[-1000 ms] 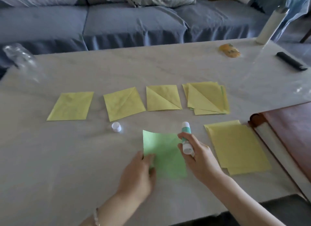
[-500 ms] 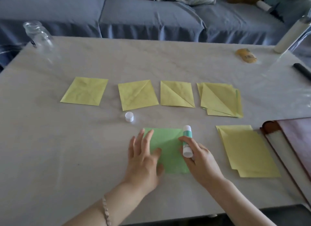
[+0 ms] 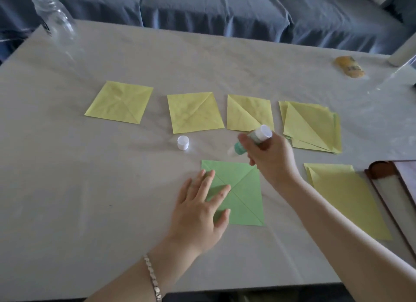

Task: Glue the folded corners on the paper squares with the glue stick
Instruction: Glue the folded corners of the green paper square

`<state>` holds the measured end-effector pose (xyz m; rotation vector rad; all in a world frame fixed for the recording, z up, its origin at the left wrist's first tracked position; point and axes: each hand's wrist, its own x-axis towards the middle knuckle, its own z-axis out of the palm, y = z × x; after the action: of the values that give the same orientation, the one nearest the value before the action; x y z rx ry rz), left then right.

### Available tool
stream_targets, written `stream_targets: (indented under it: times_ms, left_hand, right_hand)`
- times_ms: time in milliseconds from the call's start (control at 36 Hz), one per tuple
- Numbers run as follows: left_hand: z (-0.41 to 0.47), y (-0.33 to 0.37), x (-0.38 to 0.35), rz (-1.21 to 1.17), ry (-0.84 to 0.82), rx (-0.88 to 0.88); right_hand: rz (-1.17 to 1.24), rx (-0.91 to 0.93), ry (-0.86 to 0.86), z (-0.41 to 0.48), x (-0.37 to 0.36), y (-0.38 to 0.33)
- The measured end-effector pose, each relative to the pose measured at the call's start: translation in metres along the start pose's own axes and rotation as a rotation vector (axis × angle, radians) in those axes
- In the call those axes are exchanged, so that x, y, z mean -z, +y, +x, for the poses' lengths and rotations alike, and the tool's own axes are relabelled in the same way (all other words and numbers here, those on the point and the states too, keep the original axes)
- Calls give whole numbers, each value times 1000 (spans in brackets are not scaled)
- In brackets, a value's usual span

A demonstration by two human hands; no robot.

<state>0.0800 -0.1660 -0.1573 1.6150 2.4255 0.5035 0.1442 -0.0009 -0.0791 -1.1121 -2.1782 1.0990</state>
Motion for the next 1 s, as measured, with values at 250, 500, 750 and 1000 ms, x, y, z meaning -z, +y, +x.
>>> stream_targets:
  times_ms: [250,500,750,1000]
  left_hand:
    - [-1,0,0,-1,14,-1]
    - [-1,1,0,-12,-4,0]
    - [-1,1,1,-17,8,-2]
    - [-1,1,0,2,22,-10]
  right_hand:
    - [-205,36,-80,2,-42,-12]
    - [-285,103,-130,0,-54,-15]
    - [-312,117,-107,-5,-55,-12]
    - [-284,56,-63,-8,-27,4]
